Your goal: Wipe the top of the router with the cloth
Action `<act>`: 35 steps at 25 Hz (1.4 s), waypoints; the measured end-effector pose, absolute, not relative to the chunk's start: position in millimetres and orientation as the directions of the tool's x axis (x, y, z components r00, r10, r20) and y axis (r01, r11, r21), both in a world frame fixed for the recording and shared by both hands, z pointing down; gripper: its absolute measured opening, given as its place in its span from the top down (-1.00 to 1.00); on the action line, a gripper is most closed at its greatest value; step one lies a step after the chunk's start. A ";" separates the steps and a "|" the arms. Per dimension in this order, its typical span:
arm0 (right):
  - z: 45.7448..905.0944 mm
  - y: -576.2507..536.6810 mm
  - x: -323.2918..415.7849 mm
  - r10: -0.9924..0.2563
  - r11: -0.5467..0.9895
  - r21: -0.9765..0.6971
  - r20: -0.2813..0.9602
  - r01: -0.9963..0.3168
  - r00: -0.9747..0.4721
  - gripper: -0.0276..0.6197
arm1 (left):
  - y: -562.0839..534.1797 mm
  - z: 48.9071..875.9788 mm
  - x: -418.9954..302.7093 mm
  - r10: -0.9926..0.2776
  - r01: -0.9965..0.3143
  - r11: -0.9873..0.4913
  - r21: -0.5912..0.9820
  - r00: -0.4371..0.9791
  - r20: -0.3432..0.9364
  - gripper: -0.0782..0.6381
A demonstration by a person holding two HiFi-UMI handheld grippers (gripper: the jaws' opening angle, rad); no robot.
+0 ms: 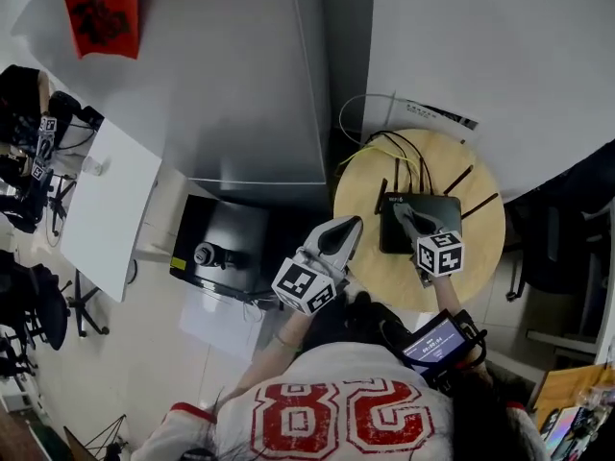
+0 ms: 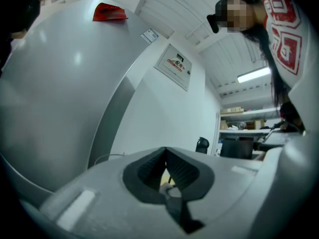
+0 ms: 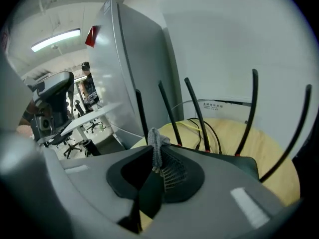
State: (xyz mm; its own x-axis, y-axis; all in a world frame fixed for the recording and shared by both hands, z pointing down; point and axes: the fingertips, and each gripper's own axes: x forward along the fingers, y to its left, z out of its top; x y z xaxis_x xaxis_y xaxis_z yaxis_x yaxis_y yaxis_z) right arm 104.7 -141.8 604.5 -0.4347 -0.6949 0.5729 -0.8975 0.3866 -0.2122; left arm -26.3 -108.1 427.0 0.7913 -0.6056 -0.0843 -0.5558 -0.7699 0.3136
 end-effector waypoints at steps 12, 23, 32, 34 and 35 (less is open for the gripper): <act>657.6 -197.3 91.9 -0.550 0.557 -0.075 0.714 -0.827 -0.435 0.79 | -113.5 448.0 -35.4 -0.665 -0.634 -0.720 0.280 0.747 -0.019 0.79; 657.1 -130.0 77.5 -0.554 0.545 -0.137 0.681 -0.827 -0.479 0.79 | -119.3 448.8 -25.3 -0.649 -0.610 -0.728 0.313 0.760 -0.029 0.79; 656.8 -65.3 64.1 -0.534 0.528 -0.200 0.678 -0.825 -0.505 0.79 | -119.1 452.1 -2.1 -0.600 -0.548 -0.757 0.356 0.798 -0.046 0.79; 658.5 -58.9 64.1 -0.531 0.520 -0.210 0.679 -0.828 -0.506 0.79 | -119.1 453.1 2.2 -0.594 -0.540 -0.760 0.362 0.803 -0.049 0.79; 658.4 -58.0 64.5 -0.532 0.519 -0.213 0.678 -0.828 -0.507 0.79 | -119.4 453.4 3.8 -0.593 -0.538 -0.760 0.364 0.804 -0.050 0.79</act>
State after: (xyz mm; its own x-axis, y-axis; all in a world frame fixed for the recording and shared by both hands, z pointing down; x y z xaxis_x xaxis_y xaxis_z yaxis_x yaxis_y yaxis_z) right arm 64.5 -58.0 658.4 -0.5075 -0.5317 0.6781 -0.8280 0.5186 -0.2130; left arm 3.8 -119.4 453.4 0.8037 -0.5928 -0.0504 -0.5380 -0.7603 0.3641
